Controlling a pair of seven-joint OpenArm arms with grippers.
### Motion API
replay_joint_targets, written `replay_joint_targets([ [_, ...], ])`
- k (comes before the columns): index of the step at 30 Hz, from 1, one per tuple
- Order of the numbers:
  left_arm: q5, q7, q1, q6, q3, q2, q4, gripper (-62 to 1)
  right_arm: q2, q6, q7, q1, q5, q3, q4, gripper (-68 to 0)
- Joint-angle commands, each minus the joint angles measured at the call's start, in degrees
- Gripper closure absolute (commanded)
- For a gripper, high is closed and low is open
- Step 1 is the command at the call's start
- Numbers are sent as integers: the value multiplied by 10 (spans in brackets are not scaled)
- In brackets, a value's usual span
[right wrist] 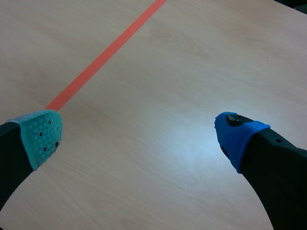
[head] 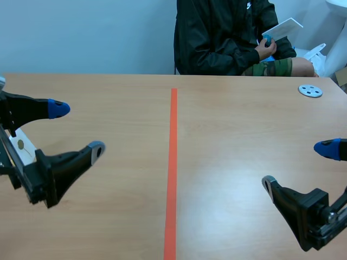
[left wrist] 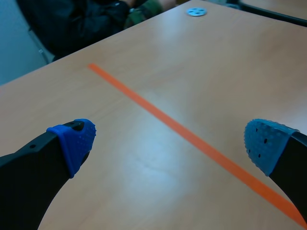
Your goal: Sort the leaf by its shape. The table is split by an orange tape line. A compound leaf with several leaflets goes to the left side, a simple leaf with one blade goes to the right side. Return to the home posture when a red brick is placed on the table.
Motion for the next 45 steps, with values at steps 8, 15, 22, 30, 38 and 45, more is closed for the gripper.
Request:
replay_joint_targets([
  [8,8,-8,97,-1,-2,25,73,-623,0,-2,-10,8,2,8,1,-679],
  [15,33,0,101,9,-2,58,73,-623,0,-2,-11,8,2,8,1,-679],
  [22,33,26,101,31,3,65,72,-623,0,-2,-11,8,2,8,1,-679],
  [30,30,40,101,31,3,65,72,-623,0,-1,-10,8,14,8,1,-679],
  [38,11,52,101,31,3,65,72,-623,0,-1,-11,8,17,8,1,-679],
  [45,2,52,101,31,3,65,72,-623,0,-2,-11,8,17,8,1,-679],
])
